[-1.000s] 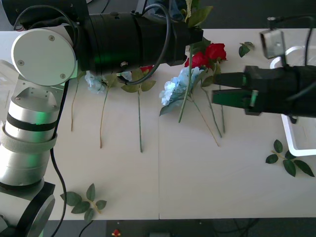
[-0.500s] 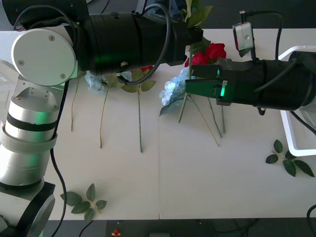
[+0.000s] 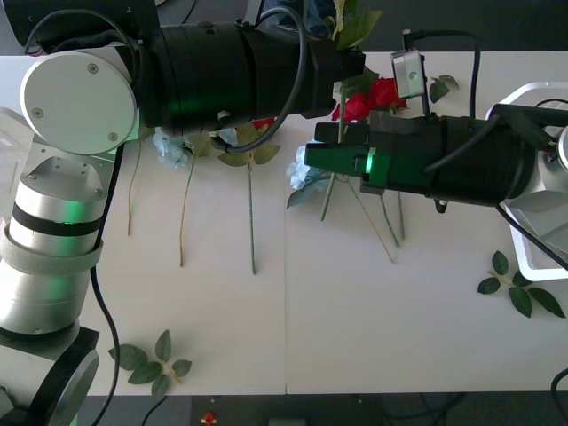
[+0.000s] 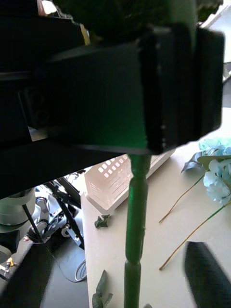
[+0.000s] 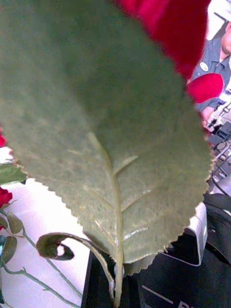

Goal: Place the red flowers into the right box and the blue flowers into the left box. If a person shows an open palm, hand one flower to the person first, then continue sorting.

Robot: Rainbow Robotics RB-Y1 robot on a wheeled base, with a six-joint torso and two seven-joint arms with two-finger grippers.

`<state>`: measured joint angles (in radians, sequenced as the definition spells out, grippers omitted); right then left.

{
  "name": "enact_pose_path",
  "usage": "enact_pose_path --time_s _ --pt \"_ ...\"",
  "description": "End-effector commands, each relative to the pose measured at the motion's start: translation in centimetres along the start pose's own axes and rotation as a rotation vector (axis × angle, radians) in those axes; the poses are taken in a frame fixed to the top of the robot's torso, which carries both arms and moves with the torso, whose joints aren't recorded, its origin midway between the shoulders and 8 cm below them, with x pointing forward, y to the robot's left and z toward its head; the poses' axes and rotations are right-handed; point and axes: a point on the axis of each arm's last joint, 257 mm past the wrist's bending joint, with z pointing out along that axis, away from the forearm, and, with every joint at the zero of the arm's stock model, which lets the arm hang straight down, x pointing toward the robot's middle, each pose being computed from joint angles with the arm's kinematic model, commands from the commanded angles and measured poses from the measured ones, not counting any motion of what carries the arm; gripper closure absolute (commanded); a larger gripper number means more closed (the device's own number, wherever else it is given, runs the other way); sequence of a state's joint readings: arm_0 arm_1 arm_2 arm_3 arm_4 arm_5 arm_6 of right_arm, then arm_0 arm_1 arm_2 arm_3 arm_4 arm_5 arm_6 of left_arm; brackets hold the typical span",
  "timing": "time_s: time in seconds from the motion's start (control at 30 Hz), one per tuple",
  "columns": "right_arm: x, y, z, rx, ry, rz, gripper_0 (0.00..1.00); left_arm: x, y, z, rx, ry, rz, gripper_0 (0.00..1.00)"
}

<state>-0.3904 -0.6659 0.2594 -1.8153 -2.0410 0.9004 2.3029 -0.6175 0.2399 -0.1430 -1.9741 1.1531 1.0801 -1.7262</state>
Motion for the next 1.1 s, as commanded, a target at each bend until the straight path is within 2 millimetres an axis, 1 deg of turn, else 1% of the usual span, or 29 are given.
enact_pose_path --time_s 0.03,0.63,0.67,0.7,0.77,1.1 --pt "-2.1 1.6 1.3 -0.047 -0.037 -0.042 1.00 -0.7 -1.6 -0.3 0.025 -0.024 0.035 1.00" --pt "-2.8 2.4 1.2 -0.081 -0.064 -0.001 1.00 -0.7 -1.6 -0.3 0.025 -0.024 0.035 0.99" --pt "-2.7 2.4 1.2 -0.080 -0.065 0.001 1.00 -0.7 -1.6 -0.3 0.025 -0.024 0.035 0.95" --pt "-2.8 2.4 1.2 -0.080 -0.065 0.001 1.00 -0.7 -1.6 -0.3 0.025 -0.024 0.035 0.49" --pt "-2.8 2.4 1.2 -0.081 -0.066 0.002 1.00 -0.7 -1.6 -0.3 0.025 -0.024 0.035 0.00" --pt "-3.0 2.6 1.2 -0.087 -0.071 0.006 1.00 -0.7 -1.6 -0.3 0.025 -0.024 0.035 0.00"
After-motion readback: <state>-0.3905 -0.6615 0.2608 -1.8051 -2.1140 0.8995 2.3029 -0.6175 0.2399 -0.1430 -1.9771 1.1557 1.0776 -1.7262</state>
